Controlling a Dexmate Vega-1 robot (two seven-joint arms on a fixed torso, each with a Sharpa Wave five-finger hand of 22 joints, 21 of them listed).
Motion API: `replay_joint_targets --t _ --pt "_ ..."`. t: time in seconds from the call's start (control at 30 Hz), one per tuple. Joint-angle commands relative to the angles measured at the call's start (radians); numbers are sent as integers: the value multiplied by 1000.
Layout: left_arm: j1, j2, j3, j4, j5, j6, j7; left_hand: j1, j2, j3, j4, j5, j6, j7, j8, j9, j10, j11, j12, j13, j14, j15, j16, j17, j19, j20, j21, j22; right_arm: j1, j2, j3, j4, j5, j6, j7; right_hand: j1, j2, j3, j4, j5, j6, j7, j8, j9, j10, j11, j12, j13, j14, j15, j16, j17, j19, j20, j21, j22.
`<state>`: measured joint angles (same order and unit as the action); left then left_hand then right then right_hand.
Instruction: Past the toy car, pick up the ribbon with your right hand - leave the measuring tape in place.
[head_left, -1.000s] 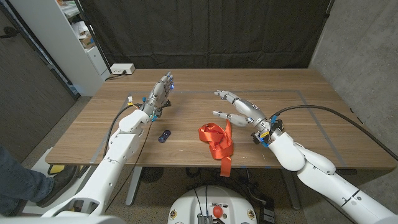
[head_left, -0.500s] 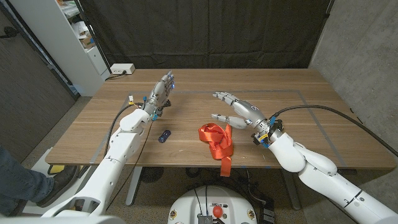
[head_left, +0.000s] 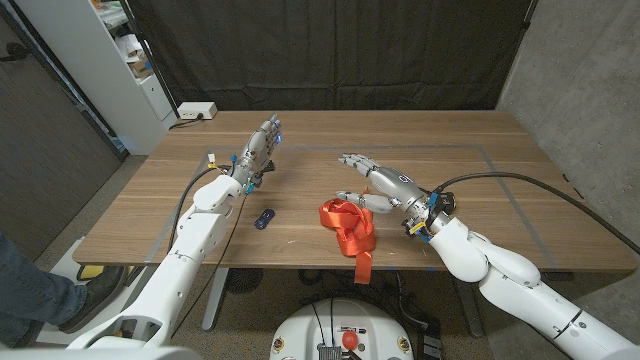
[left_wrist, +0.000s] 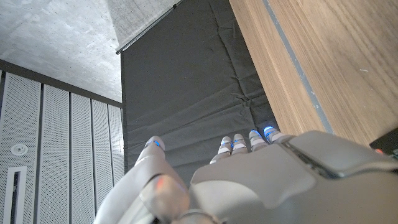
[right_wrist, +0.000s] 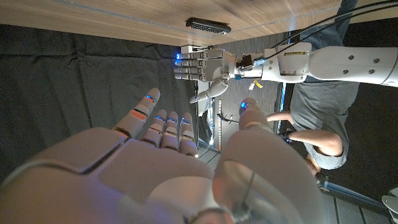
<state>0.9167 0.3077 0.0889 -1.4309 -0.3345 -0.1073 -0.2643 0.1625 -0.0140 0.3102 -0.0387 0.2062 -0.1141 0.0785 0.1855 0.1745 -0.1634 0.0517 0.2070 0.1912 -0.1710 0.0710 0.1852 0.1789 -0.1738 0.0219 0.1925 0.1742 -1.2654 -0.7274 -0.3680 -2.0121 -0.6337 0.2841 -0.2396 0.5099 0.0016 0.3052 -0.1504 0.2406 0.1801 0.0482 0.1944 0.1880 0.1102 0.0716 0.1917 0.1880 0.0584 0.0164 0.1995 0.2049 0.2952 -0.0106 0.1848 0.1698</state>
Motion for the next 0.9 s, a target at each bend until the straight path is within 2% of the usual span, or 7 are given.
replay_joint_targets --t 0.03,0.57,0.9 --pt "2 1 -1 2 1 1 -1 4 11 0 -3 -5 5 3 6 3 -5 4 2 0 -34 1 4 4 -84 4 3 6 -9 -7 -18 -29 -49 -61 18 2 -18 -1 -7 10 -7 1 -1 5 -10 1 -3 5 -8 2 -2 2 -9 4 -2 1" --pt "-3 1 3 6 4 3 -3 3 12 -1 -5 -6 7 4 6 3 -4 2 3 1 -34 1 4 4 -86 12 3 6 -26 -19 -38 -45 -79 -119 25 16 -46 -7 -11 33 -51 7 -11 5 -40 9 -7 6 -32 12 -7 3 -31 10 -4 1" --pt "-4 0 4 9 7 9 0 3 13 -1 -6 -6 12 5 7 3 -1 10 4 1 -32 7 5 4 -85 15 4 6 -32 -27 -55 -72 -121 -166 39 27 -61 -10 -11 51 -101 8 -18 6 -56 2 -7 7 -43 18 -6 3 -42 17 -2 1"
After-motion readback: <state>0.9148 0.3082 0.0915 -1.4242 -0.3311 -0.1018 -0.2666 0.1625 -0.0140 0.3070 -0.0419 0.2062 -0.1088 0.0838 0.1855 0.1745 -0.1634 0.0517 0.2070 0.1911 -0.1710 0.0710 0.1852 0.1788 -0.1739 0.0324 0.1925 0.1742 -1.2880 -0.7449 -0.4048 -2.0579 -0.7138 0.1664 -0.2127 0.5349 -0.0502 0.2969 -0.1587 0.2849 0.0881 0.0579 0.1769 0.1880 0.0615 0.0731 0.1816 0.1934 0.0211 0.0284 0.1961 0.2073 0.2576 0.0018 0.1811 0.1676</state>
